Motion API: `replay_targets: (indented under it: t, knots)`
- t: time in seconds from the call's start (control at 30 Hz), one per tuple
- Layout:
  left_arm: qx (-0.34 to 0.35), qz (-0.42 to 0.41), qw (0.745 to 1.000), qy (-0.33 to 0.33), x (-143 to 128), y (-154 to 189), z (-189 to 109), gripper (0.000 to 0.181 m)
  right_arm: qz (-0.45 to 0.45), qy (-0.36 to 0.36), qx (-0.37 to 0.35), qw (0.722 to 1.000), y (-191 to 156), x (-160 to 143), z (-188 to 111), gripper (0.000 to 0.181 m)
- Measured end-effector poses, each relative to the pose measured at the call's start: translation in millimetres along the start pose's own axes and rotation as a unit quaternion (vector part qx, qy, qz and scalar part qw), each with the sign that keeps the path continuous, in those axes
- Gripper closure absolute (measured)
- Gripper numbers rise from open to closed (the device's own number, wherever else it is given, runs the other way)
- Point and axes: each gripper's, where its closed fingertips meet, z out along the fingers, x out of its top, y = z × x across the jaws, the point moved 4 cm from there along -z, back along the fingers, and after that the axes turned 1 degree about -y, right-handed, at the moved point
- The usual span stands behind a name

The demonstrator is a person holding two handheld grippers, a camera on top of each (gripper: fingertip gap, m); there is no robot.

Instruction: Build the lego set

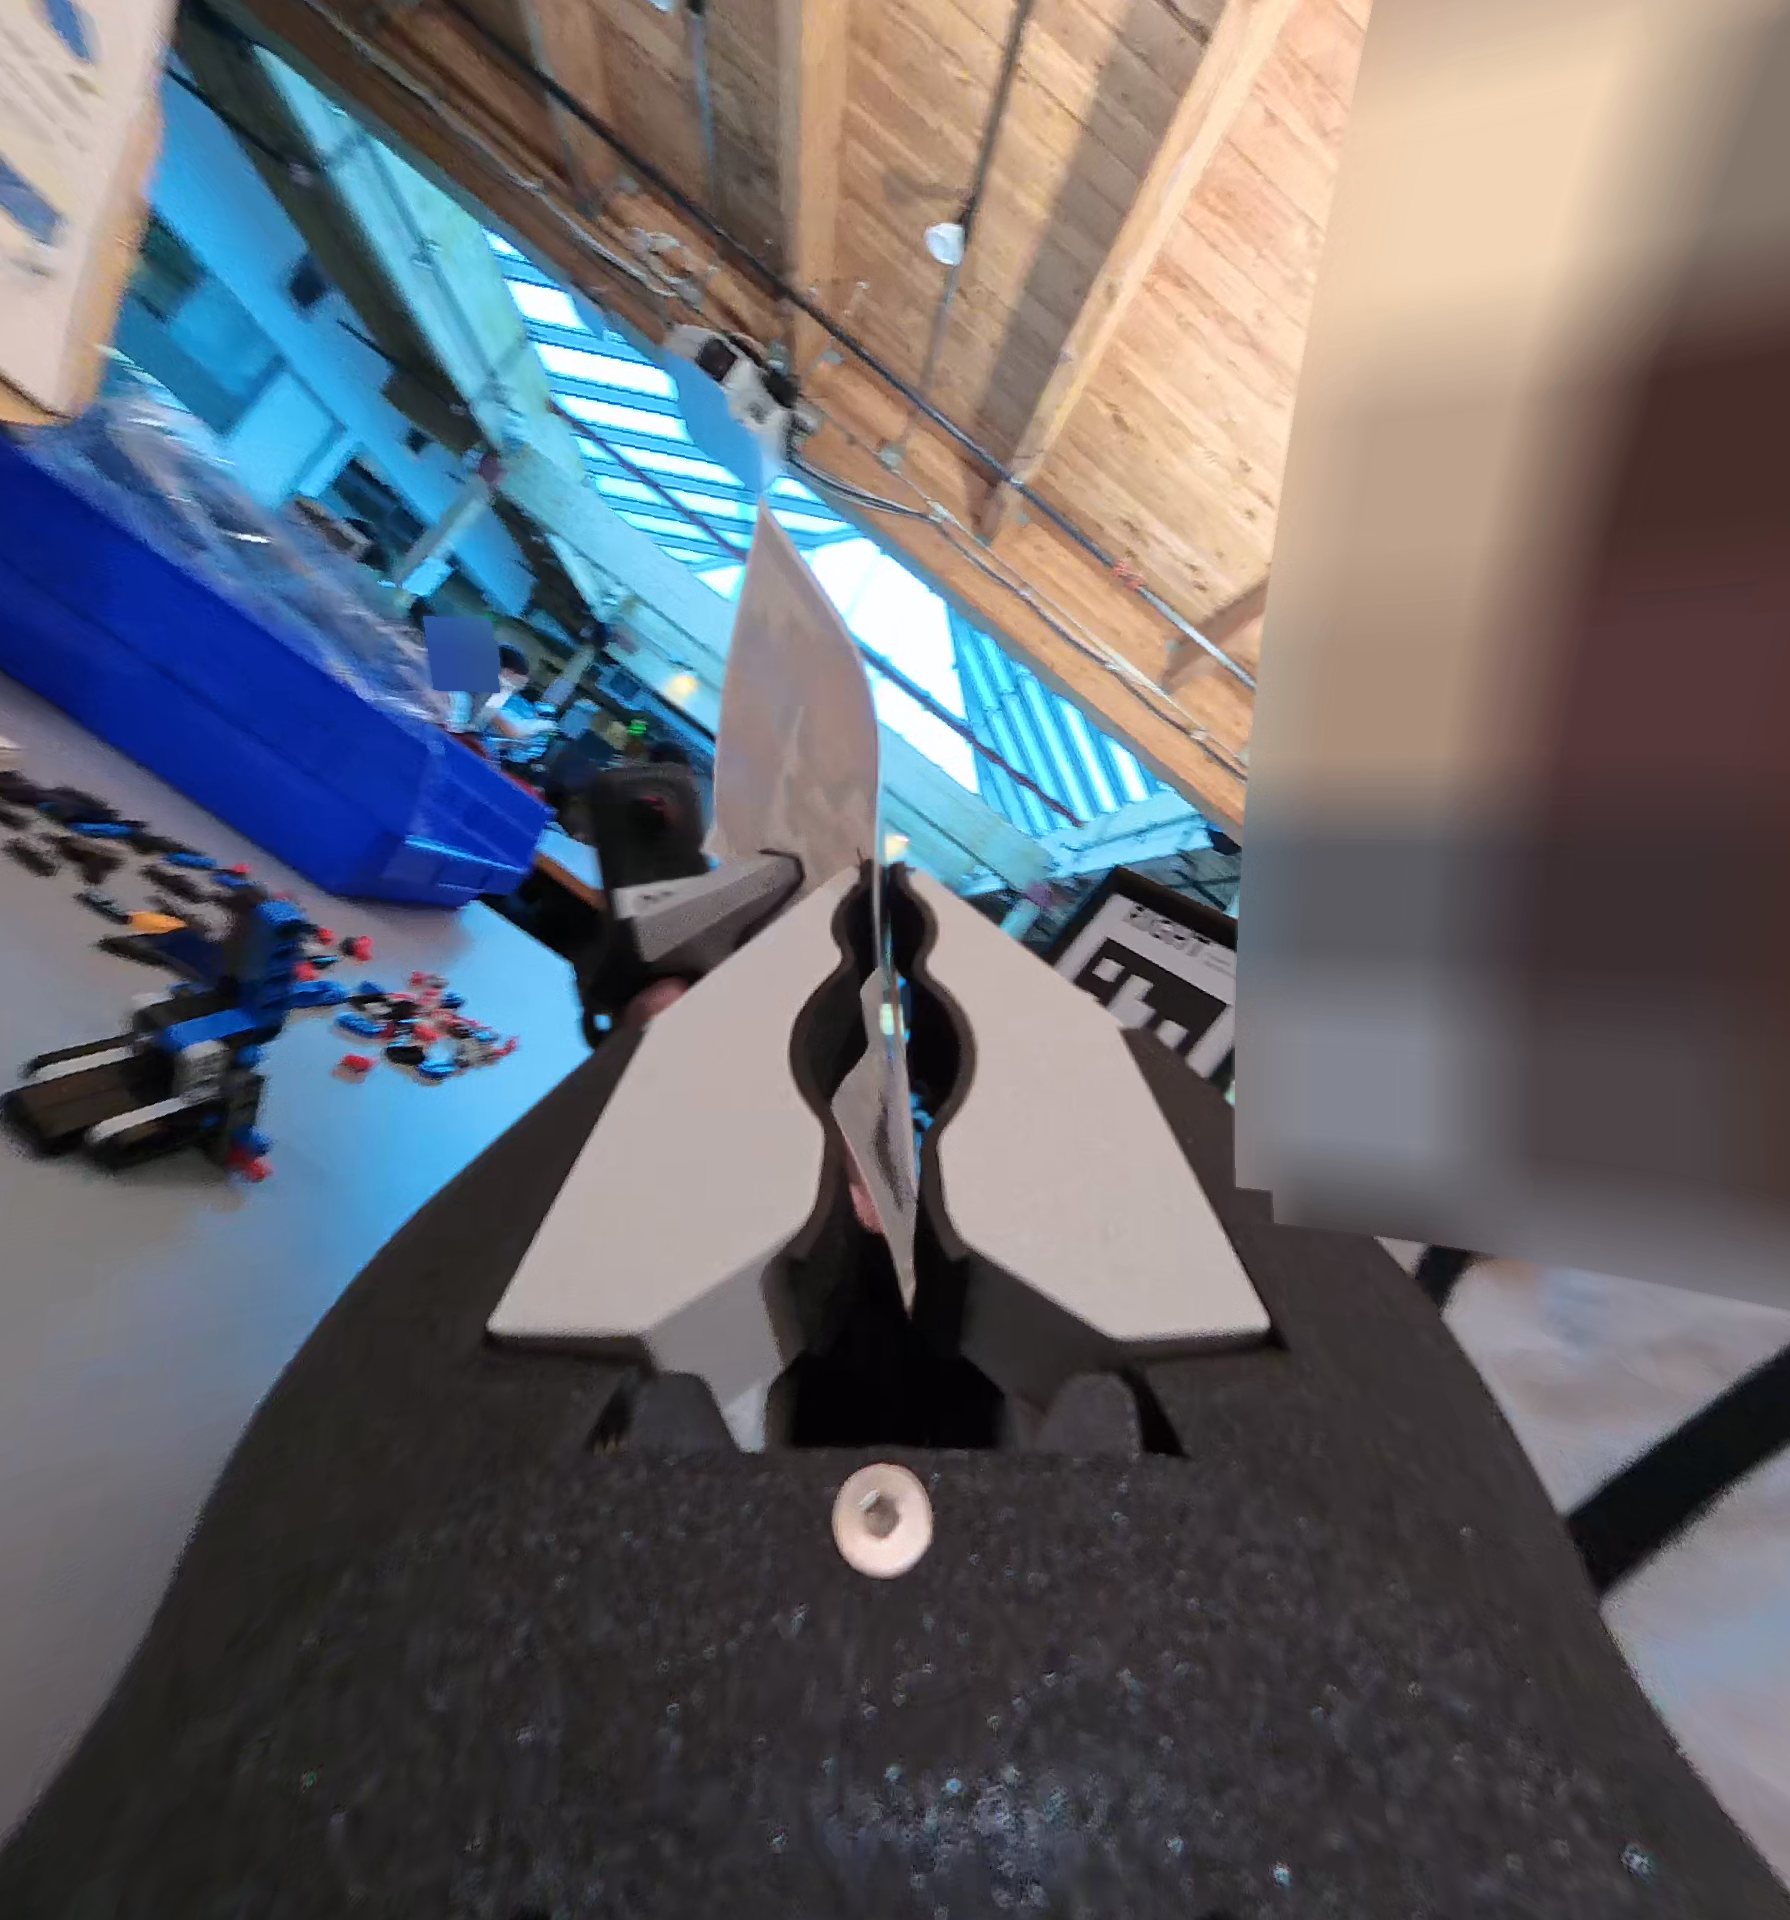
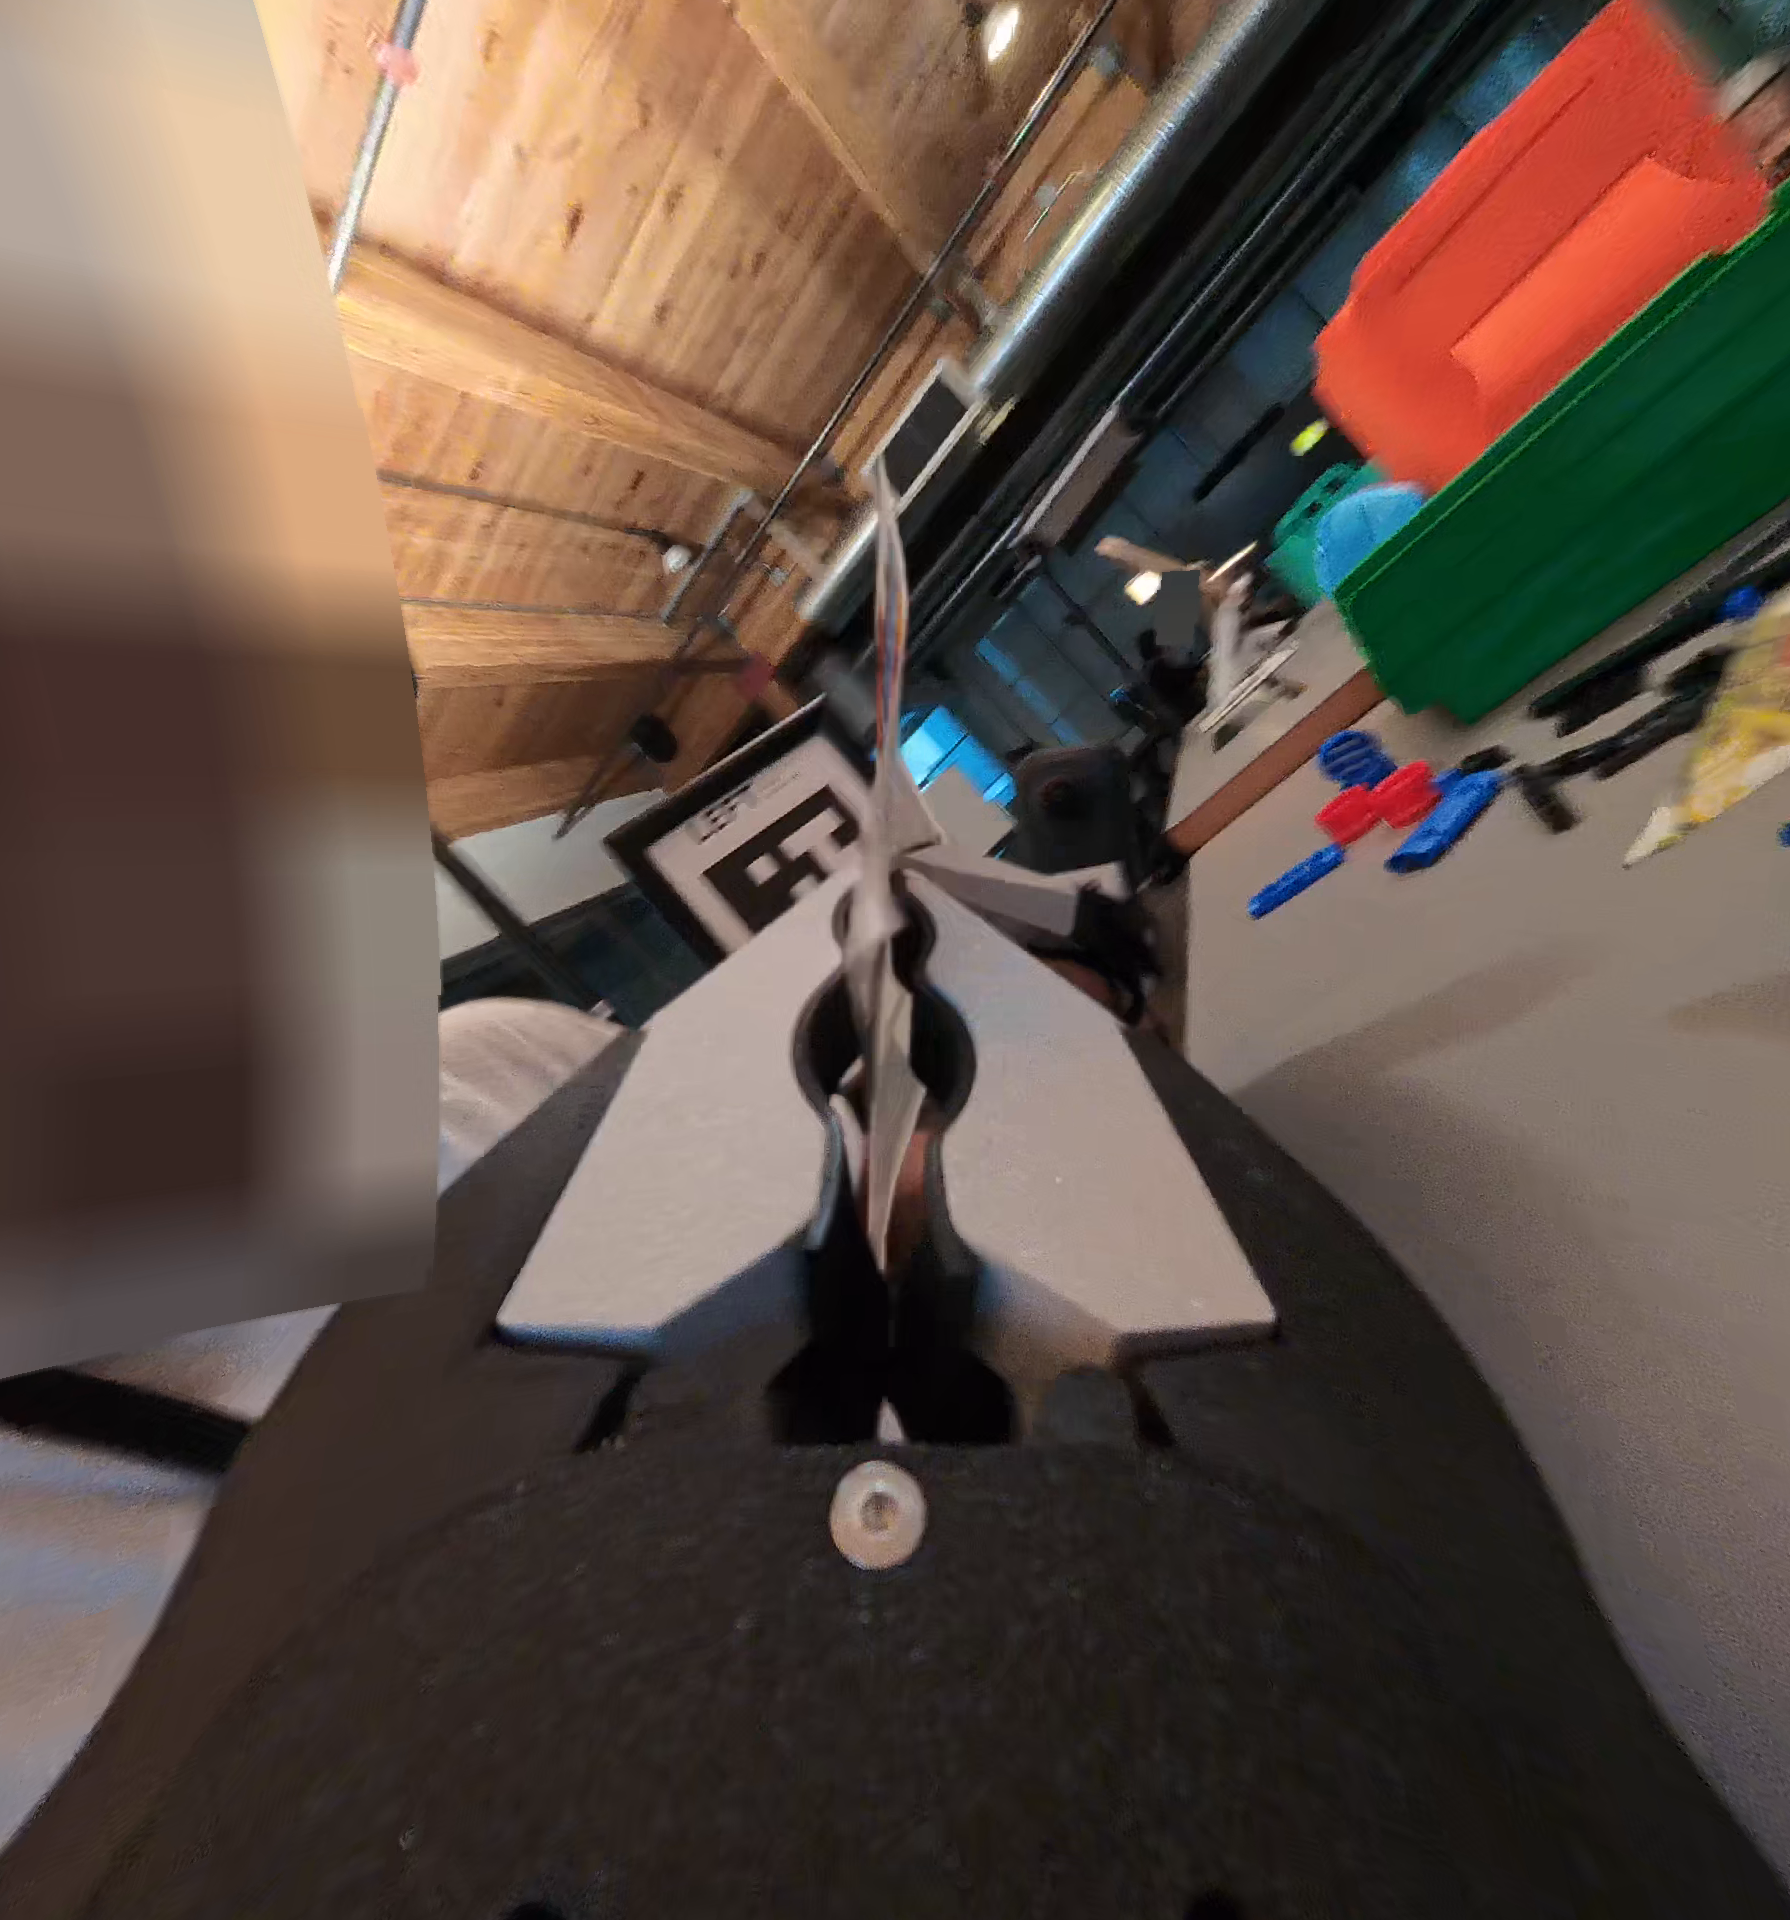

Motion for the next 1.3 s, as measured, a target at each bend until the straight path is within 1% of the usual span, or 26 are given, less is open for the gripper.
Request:
replay_targets:
  t: [0.03,0.1,0.17,0.2,0.23,0.43,0.5,0.53,0.57,0.6,0.63,0.67,0.7,0.73,0.77,0.8,0.83,0.87,1.1,1.2,1.3]
  knots:
    - [0.018,0.007,1.0,0.004,0.5,-4.3,-0.9,0.181,-0.011,0.013,-0.02,1.0,3.9,1.2,-0.9,0.181]
    - [0.033,0.012,0.999,0.013,0.5,-7.9,-1.9,0.175,-0.026,0.03,-0.04,0.998,6.6,2.0,-1.2,0.181]
    - [0.044,0.012,0.999,0.017,0.4,-9.9,-1.7,0.174,-0.034,0.046,-0.052,0.997,8.0,2.7,-0.8,0.181]
    - [0.054,0.014,0.998,0.023,1.4,-11.9,-2.3,0.18,-0.04,0.05,-0.058,0.996,8.9,2.3,-0.2,0.181]
    - [0.061,0.016,0.998,0.031,3.1,-13.2,-3.4,0.181,-0.043,0.047,-0.062,0.996,9.8,0.8,0.9,0.181]
    - [0.078,0.002,0.996,0.039,5.1,-18.3,-6.1,0.181,-0.045,0.052,-0.075,0.995,13.2,-1.5,1.3,0.181]
    - [0.077,0.003,0.996,0.047,9.1,-18.0,-8.8,0.181,-0.05,0.041,-0.109,0.992,20.3,-1.7,-3.3,0.18]
    - [0.078,0.006,0.996,0.047,11.1,-17.8,-10.2,0.181,-0.081,0.047,-0.138,0.986,22.5,3.6,-9.8,0.171]
    - [0.088,0.013,0.995,0.05,13.6,-18.9,-12.2,0.181,-0.127,0.051,-0.184,0.973,23.8,12.0,-19.0,0.161]
    - [0.101,0.022,0.993,0.049,15.3,-20.7,-14.1,0.181,-0.191,0.05,-0.233,0.952,20.3,22.4,-28.0,0.153]
    - [0.114,0.031,0.992,0.045,15.7,-22.6,-15.4,0.181,-0.271,0.049,-0.282,0.919,11.4,33.1,-34.8,0.148]
    - [0.123,0.039,0.991,0.044,16.2,-23.9,-16.6,0.181,-0.353,0.047,-0.314,0.88,-3.0,39.3,-34.9,0.146]
    - [0.135,0.047,0.989,0.041,15.9,-25.7,-17.1,0.181,-0.418,0.027,-0.316,0.852,-18.3,34.4,-23.6,0.148]
    - [0.14,0.054,0.988,0.035,14.7,-26.4,-16.4,0.181,-0.445,-0.013,-0.309,0.84,-25.9,20.7,-6.4,0.15]
    - [0.138,0.062,0.988,0.031,13.7,-25.2,-14.7,0.181,-0.442,-0.055,-0.307,0.841,-25.3,4.6,10.4,0.144]
    - [0.136,0.069,0.988,0.025,11.8,-23.9,-12.5,0.181,-0.425,-0.098,-0.291,0.852,-22.4,-12.0,25.3,0.132]
    - [0.133,0.074,0.988,0.019,9.6,-22.4,-10.2,0.181,-0.407,-0.124,-0.28,0.86,-17.9,-22.5,34.4,0.123]
    - [0.123,0.075,0.99,0.014,7.3,-19.6,-8.0,0.181,-0.399,-0.134,-0.28,0.863,-13.2,-25.6,38.1,0.12]
    - [0.089,0.075,0.993,-0.003,-0.9,-8.6,-2.3,0.181,-0.37,-0.125,-0.243,0.888,-14.5,-28.1,42.2,0.12]
    - [0.067,0.068,0.995,-0.008,-2.7,-5.0,0.9,0.181,-0.338,-0.114,-0.221,0.908,-18.5,-27.0,41.4,0.126]
    - [0.052,0.065,0.997,-0.011,-4.5,-1.4,3.3,0.181,-0.307,-0.098,-0.205,0.924,-20.7,-23.5,37.9,0.137]
